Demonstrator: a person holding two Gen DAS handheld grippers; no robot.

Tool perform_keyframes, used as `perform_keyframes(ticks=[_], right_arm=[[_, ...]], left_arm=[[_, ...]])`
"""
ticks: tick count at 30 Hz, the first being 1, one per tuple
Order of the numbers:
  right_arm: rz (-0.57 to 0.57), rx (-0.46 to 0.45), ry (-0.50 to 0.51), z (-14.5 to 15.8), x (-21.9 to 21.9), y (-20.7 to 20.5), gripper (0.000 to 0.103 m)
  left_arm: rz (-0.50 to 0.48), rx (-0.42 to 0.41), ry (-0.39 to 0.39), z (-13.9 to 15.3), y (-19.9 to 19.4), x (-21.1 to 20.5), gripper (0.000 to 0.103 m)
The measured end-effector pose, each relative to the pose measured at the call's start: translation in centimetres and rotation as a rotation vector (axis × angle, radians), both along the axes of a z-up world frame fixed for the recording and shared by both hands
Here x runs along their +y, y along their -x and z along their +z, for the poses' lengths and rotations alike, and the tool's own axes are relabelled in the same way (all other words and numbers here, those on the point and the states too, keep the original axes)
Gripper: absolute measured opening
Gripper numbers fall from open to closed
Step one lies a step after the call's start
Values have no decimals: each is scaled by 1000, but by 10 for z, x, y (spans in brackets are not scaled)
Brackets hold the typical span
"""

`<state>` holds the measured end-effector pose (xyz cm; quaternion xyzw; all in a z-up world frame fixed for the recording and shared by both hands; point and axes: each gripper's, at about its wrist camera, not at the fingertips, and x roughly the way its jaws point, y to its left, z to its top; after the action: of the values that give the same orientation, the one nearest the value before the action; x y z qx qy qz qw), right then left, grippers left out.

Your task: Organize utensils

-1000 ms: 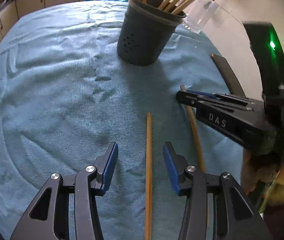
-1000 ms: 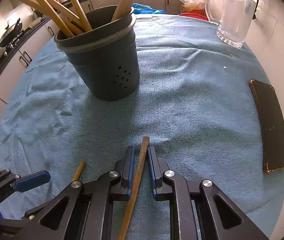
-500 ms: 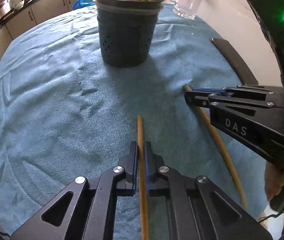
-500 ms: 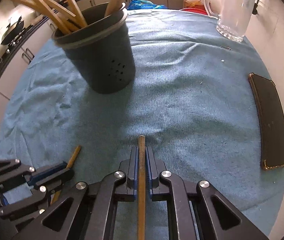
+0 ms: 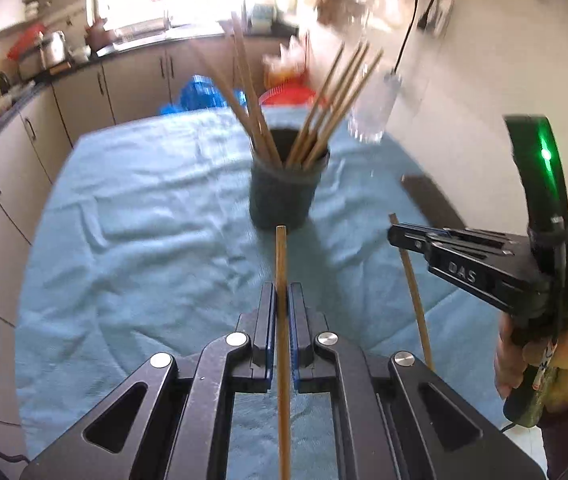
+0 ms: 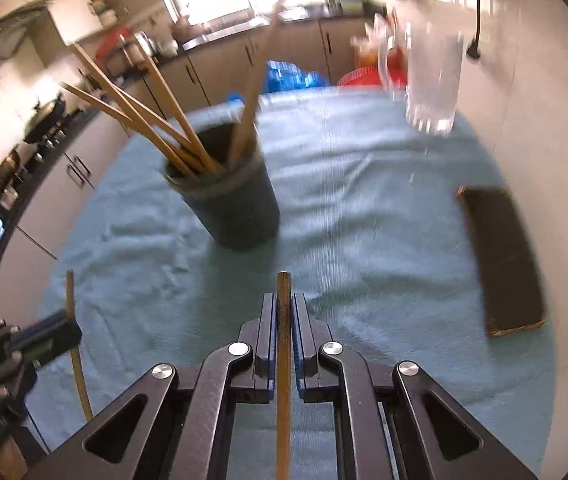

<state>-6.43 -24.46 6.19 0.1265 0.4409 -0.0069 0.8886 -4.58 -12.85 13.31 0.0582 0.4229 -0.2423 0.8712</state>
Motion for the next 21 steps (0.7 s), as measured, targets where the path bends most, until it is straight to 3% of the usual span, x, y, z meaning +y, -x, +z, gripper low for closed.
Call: perform_keyframes(ticks=[10, 15, 21], right_arm=[[6, -215, 59, 71, 15, 62, 8], [3, -283, 114, 87, 25, 91, 7], [21, -309, 113, 94, 32, 112, 7]], left_arm=[[25, -128, 50, 40, 52, 32, 6], [29, -167, 56, 48, 72, 39, 6], [29, -189, 70, 56, 92, 46, 6]])
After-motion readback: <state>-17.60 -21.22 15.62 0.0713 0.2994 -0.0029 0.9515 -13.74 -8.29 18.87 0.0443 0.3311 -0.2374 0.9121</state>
